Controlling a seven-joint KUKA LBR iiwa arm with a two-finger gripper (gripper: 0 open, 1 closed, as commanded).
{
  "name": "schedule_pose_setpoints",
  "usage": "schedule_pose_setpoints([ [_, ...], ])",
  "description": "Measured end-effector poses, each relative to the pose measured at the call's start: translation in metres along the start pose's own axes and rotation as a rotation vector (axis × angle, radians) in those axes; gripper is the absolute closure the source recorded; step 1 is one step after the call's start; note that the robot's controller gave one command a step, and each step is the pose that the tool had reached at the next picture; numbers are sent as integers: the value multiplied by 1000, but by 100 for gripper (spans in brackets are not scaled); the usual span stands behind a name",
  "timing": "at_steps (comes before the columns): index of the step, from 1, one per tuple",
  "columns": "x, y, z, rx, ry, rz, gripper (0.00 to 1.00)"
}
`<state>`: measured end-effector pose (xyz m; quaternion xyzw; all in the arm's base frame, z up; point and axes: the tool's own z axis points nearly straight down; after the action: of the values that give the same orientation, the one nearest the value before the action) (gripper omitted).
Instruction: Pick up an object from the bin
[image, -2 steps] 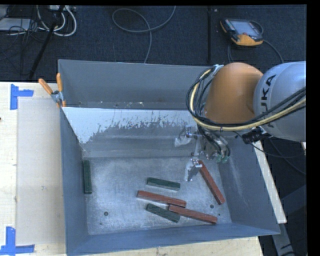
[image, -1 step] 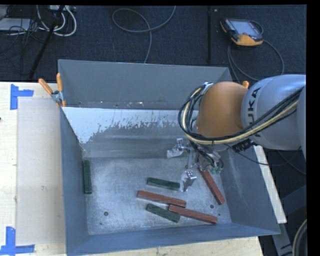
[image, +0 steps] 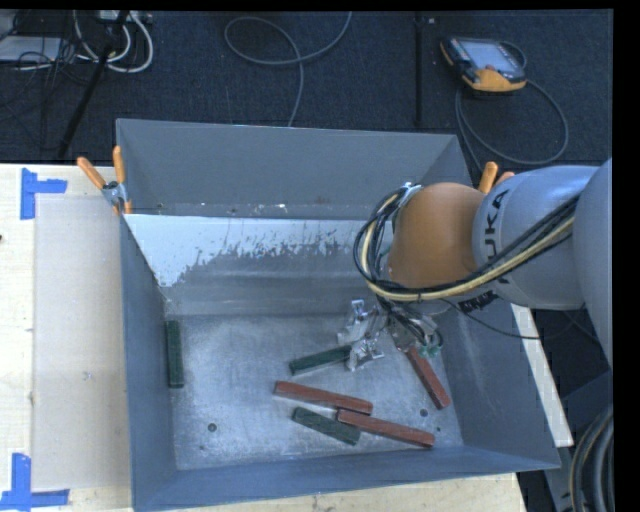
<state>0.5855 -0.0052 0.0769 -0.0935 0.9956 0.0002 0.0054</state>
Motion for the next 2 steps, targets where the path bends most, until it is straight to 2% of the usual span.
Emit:
schedule_pose_setpoints([
  [1, 0, 0, 0, 0, 0, 0, 100],
  [2, 0, -2, -7, -2, 9, -61, 100],
])
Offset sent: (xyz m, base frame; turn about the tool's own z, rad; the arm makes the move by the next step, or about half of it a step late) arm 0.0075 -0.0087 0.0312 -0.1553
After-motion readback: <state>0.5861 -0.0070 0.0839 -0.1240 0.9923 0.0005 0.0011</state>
